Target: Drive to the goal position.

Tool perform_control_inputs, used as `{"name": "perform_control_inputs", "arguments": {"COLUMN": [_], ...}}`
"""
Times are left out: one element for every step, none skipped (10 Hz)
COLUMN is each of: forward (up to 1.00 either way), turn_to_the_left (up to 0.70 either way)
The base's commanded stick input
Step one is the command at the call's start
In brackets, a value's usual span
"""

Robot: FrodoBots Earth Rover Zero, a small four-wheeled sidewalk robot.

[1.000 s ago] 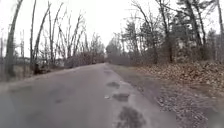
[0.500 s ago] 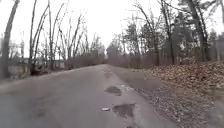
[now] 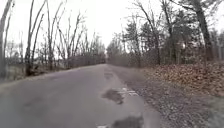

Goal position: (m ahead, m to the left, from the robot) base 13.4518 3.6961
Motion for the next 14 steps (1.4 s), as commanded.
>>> {"name": "perform_control_inputs", "arguments": {"forward": [0.85, 0.85, 0.85, 0.85, 0.85, 0.85, 0.85, 0.85, 0.85, 0.85, 0.85, 0.85, 0.85, 0.85], "turn_to_the_left": [0.00, 0.00, 0.00, 0.00, 0.00, 0.00, 0.00, 0.00, 0.00, 0.00, 0.00, 0.00, 0.00, 0.00]}}
